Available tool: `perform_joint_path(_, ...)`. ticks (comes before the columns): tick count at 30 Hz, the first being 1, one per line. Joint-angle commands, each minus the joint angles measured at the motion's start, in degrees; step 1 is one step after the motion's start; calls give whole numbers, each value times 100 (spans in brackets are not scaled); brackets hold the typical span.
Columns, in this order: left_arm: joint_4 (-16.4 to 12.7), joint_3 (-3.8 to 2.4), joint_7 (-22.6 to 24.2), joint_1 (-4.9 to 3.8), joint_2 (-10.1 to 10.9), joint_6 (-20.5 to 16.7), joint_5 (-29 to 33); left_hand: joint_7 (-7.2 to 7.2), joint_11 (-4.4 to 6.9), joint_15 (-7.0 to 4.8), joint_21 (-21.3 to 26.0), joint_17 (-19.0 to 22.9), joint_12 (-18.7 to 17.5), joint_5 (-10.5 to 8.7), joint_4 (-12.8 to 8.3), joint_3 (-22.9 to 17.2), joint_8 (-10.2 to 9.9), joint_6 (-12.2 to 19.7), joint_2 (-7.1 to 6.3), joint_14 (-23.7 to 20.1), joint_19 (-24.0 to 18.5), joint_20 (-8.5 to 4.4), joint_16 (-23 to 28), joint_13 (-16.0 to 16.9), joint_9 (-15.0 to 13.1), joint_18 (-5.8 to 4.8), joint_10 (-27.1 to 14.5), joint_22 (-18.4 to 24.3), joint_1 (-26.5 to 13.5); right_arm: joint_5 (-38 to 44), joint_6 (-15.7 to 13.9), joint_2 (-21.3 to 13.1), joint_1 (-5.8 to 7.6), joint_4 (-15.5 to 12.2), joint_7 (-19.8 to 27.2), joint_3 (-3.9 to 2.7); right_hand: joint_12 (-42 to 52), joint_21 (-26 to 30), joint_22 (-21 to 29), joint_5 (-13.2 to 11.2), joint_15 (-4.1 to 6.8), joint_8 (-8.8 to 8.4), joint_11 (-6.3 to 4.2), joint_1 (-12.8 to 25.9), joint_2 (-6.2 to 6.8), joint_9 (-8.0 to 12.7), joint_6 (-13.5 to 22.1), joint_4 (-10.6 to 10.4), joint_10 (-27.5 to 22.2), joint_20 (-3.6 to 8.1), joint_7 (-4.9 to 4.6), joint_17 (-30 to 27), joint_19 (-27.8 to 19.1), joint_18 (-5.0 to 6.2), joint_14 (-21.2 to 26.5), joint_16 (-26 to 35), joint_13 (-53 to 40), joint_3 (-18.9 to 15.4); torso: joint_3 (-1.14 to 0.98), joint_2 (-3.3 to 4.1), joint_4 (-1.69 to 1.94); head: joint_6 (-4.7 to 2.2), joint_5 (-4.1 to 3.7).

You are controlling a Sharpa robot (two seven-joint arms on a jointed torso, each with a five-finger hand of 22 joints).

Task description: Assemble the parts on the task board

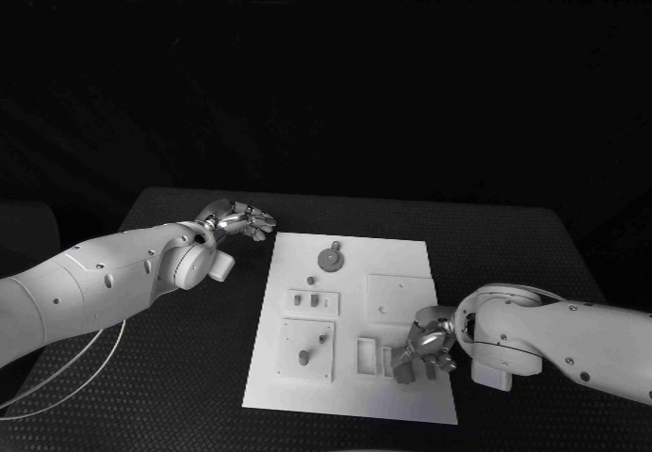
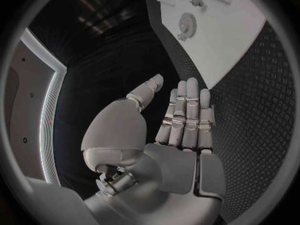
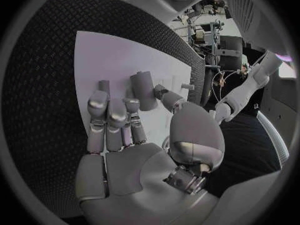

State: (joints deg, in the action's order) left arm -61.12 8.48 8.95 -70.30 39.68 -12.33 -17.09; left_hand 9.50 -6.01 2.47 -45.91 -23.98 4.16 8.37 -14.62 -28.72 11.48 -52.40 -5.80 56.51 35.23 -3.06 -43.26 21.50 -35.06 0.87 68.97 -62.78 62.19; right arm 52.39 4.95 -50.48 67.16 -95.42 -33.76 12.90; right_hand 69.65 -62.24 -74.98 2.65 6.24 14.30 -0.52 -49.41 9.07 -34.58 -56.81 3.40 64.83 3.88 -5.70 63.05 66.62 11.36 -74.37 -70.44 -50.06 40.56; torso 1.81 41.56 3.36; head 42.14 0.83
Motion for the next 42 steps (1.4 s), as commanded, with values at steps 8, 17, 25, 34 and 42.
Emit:
perform_joint_path(8, -18, -2, 15, -3, -6, 66, -21, 0, -5, 5, 40, -10, -15, -24, 50, -1, 38, 50, -7, 48, 37, -8, 22, -6, 10, -25, -35, -11, -63, -445, 63, -109, 261, -158, -148, 30, -69, -41, -14, 13, 61, 47, -38, 278, -86, 5, -119, -10, 56, -56, 19, 26, 31, 364, -12, 55, -23, 191, 9, 1, 0, -26, -25)
perform_joint_path(17, -29, -2, 5, -4, 2, 63, -26, 0, -6, 5, 43, -17, -16, -20, 67, -1, 39, 52, -2, 49, 37, -8, 27, -7, 12, -25, -37, -14, -76, -779, 77, 96, 303, -62, -204, 31, -97, -48, -13, 14, 83, 72, -63, 438, -27, 7, -201, -67, 72, -60, 45, 44, 30, 364, -19, 67, -40, 261, 10, 1, 7, -23, -27)
perform_joint_path(25, -63, -2, 7, -6, 14, 64, -26, 1, -7, 5, 47, -25, -17, -23, 90, 6, 41, 56, -11, 51, 37, -8, 32, -8, 14, -26, -41, -18, -100, -763, 60, 427, 301, 155, -212, 45, -113, -53, -14, 15, 87, 73, -68, 530, 6, 15, -224, -98, 76, -64, 51, 54, 27, 364, -22, 75, -52, 293, 17, 2, 7, -23, -22)
perform_joint_path(34, -70, -1, 1, -7, 7, 71, -26, 1, -8, 5, 50, -30, -18, -24, 102, 8, 42, 58, -16, 51, 37, -8, 36, -8, 16, -25, -43, -20, -111, -773, -78, 637, 295, 274, -201, 72, -130, -60, -14, 13, 91, 73, -74, 685, 47, 23, -247, -161, 86, -68, 57, 69, 27, 364, -27, 82, -71, 312, 6, 2, 1, -23, -15)
perform_joint_path(42, -73, -1, 1, -7, 8, 73, -26, 1, -8, 4, 52, -32, -18, -24, 106, 7, 43, 59, -18, 50, 37, -9, 38, -8, 17, -25, -44, -22, -112, -814, 161, 774, 216, 373, -221, 99, -137, -62, -14, 14, 94, 69, -75, 708, 30, 27, -246, -166, 84, -67, 58, 74, 25, 364, -28, 83, -76, 327, 5, 3, 6, 0, 4)
